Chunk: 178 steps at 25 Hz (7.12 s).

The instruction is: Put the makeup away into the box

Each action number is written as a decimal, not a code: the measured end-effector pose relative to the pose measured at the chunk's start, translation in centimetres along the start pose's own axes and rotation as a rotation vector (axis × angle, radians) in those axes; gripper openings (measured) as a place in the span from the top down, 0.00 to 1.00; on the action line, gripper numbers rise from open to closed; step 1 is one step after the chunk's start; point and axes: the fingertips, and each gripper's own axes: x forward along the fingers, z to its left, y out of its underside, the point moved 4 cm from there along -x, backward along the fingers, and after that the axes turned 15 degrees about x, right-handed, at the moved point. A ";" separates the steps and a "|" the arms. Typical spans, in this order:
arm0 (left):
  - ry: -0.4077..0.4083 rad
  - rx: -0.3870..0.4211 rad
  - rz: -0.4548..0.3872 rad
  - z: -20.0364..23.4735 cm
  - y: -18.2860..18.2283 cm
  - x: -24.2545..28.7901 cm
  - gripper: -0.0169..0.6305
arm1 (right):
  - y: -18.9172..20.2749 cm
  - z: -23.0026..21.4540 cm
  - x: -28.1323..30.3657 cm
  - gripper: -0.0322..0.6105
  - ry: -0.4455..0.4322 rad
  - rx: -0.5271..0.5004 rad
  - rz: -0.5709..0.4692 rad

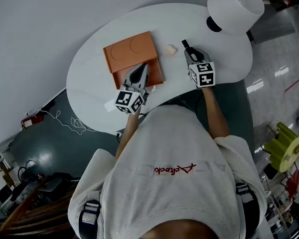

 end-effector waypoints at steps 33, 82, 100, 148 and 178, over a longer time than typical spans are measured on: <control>-0.523 -0.058 -0.055 6.5 1.3 -21.4 0.95 | 6.0 24.9 4.0 0.79 -0.505 -0.521 0.219; -0.462 -0.053 -0.063 7.7 1.0 -19.9 0.95 | 9.3 25.1 4.8 0.89 -0.505 -1.040 0.285; -0.237 -0.005 -0.062 4.8 -0.5 -13.4 0.95 | 4.0 16.0 -0.2 0.92 -0.316 -0.009 0.001; -0.005 -0.059 0.058 -2.1 3.6 -3.5 0.95 | 10.3 4.1 -0.6 0.65 -0.100 -0.007 0.154; -0.078 -0.057 0.045 0.0 2.9 -5.7 0.95 | 3.5 4.5 5.5 0.70 -0.087 -0.163 0.161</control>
